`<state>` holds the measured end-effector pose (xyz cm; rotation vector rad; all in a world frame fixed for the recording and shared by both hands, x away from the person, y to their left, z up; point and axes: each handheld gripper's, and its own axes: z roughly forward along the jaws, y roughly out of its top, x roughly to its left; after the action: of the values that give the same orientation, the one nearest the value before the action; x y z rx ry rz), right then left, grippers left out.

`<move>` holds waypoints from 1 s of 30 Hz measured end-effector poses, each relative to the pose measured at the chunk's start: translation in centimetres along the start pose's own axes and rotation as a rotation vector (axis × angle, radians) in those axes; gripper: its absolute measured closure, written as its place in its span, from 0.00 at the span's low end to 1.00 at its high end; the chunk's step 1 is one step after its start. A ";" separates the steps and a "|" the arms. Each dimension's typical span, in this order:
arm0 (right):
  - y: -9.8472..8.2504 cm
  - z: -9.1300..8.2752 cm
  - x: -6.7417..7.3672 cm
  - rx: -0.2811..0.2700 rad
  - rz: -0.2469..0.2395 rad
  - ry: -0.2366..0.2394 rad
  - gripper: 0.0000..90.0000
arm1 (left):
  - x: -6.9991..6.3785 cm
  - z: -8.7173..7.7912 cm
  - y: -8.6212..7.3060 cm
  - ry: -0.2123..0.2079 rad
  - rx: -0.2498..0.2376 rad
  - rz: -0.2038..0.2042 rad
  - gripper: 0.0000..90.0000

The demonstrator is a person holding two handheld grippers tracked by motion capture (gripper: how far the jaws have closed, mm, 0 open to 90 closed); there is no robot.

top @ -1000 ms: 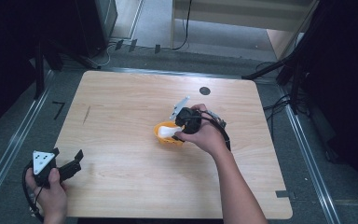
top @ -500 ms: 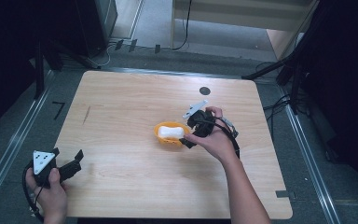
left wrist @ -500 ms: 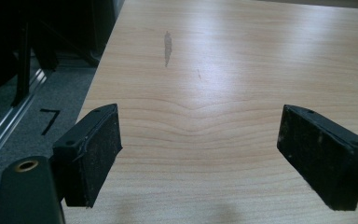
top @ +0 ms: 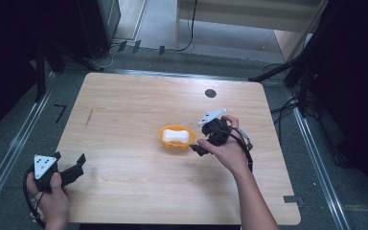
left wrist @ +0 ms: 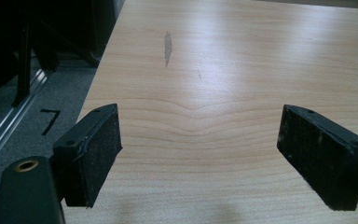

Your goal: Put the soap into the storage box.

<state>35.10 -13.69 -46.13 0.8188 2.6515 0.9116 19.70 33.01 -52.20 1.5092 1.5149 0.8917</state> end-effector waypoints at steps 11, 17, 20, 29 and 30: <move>-3.3 -0.9 -0.3 -0.027 0.061 -0.013 0.00 | 0.0 0.0 0.0 0.003 0.002 0.001 0.16; -5.0 -0.9 -0.2 -0.038 0.085 -0.029 0.00 | -0.1 0.0 0.0 0.003 0.001 0.005 0.16; -5.8 -0.9 -0.1 -0.043 0.099 -0.038 0.00 | -0.1 0.0 0.0 0.003 0.001 0.005 0.16; -8.1 -1.2 0.1 -0.087 0.133 -0.039 0.00 | -0.1 0.0 0.0 0.003 0.001 0.003 0.16; -8.4 -1.2 0.2 -0.091 0.137 -0.041 0.00 | -0.1 0.0 0.0 0.003 0.001 0.005 0.16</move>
<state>30.85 -19.66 -50.36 0.9952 2.5244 1.0288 19.71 32.96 -52.20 1.5135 1.5145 0.8963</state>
